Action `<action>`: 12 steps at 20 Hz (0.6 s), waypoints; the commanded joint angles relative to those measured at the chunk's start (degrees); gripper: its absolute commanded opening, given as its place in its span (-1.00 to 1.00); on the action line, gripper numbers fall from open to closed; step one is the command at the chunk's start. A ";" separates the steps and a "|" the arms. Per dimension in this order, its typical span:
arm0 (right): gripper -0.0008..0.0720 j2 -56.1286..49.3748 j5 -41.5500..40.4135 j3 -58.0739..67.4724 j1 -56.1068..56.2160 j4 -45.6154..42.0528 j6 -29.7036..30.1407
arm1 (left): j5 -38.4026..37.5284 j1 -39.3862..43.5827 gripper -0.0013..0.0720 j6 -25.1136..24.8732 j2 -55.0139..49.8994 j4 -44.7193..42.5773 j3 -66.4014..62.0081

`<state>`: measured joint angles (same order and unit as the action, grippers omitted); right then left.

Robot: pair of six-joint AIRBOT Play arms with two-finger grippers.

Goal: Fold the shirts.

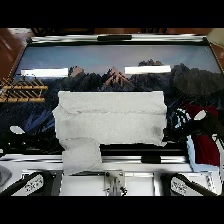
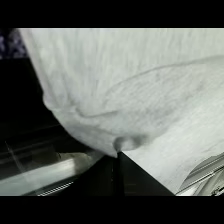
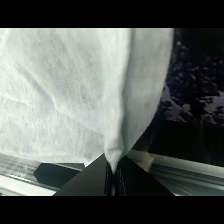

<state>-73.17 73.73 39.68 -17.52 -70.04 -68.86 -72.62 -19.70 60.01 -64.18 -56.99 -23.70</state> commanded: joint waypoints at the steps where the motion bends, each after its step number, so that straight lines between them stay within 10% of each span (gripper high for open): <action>1: -0.78 0.33 1.77 1.53 1.64 -1.64 0.13 | 0.00 -0.04 -0.87 -0.83 0.04 -0.07 -1.22; 12: -0.79 0.13 -10.19 20.76 1.68 7.56 -0.90 | -4.35 0.04 -0.88 0.37 -5.97 6.69 -31.74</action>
<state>-72.16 69.91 56.95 -15.86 -66.02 -68.40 -76.69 -19.66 59.18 -67.00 -52.42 -47.77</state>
